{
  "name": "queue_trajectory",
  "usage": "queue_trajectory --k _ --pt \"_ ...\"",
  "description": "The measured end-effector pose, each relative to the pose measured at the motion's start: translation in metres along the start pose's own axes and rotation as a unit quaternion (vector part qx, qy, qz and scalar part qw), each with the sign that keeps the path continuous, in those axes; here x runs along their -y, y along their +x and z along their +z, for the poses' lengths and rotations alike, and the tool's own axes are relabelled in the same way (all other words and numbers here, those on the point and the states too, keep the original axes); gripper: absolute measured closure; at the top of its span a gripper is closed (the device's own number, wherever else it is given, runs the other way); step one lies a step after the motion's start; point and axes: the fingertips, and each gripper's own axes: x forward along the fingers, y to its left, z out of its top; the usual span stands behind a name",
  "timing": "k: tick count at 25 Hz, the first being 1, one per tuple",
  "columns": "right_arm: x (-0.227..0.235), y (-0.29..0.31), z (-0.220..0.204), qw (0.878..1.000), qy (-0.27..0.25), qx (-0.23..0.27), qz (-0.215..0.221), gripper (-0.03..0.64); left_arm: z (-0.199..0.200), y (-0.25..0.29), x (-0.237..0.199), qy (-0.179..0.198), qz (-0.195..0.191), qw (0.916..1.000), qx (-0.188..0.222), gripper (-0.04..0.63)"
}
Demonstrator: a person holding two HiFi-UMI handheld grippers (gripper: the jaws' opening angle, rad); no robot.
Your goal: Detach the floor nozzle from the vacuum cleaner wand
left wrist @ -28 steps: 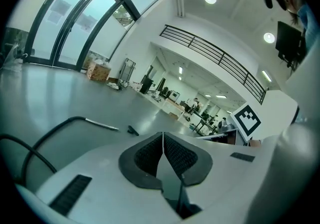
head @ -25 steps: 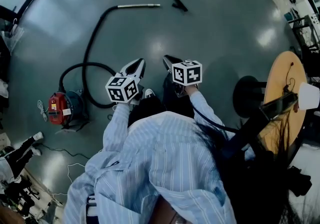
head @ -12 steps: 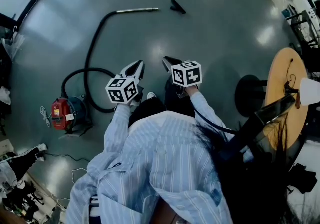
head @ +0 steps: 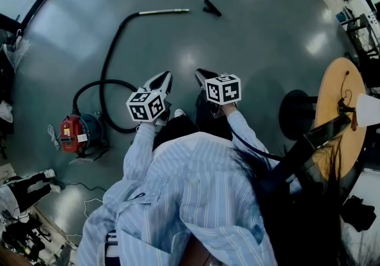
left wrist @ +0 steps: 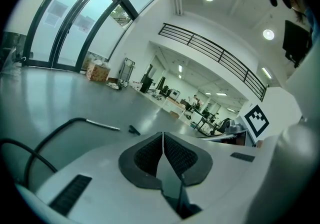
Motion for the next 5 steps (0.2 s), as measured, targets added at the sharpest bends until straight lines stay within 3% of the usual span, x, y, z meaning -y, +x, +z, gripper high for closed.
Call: queue_trajectory --k 5 --pt "0.0088 -0.0034 -0.0047 1.0 0.005 -0.002 -0.003 0.588 -0.004 0.0048 0.0071 0.001 -0.002 1.0 -0.007 0.58"
